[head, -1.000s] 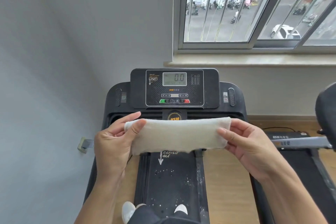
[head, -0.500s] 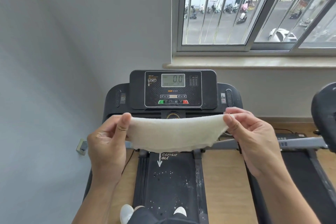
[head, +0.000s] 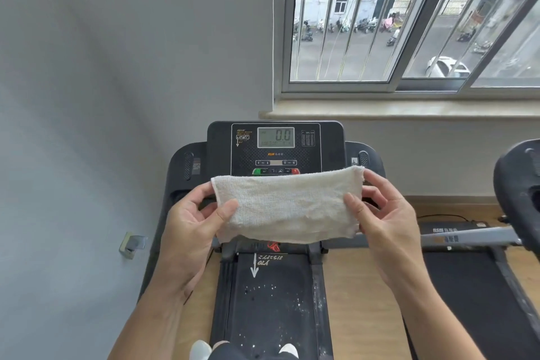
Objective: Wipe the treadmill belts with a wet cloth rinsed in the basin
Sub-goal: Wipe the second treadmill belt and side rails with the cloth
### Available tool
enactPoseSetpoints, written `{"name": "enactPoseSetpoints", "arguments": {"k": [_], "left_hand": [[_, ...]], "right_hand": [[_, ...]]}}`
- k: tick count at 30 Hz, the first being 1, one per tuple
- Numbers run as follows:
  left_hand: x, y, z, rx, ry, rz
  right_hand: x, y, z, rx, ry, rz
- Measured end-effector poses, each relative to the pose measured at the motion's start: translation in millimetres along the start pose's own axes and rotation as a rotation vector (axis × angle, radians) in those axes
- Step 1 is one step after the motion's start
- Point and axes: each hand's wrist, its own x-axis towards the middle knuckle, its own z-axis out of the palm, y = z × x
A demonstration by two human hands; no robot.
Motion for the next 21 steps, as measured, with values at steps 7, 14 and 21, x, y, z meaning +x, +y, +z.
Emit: {"name": "enactPoseSetpoints", "arguments": {"k": [7, 14, 21], "left_hand": [[4.1, -24.1, -2.6, 0.221, 0.176, 0.068], [8.2, -41.1, -2.3, 0.641, 0.169, 0.148], [-7.7, -31.4, 43.2, 0.359, -0.09, -0.078]], "right_hand": [[-4.4, 15.1, 3.4, -0.225, 0.011, 0.008], [-1.0, 27.0, 7.4, -0.393, -0.023, -0.001], [-10.5, 11.2, 62.8, -0.751, -0.24, -0.241]]}}
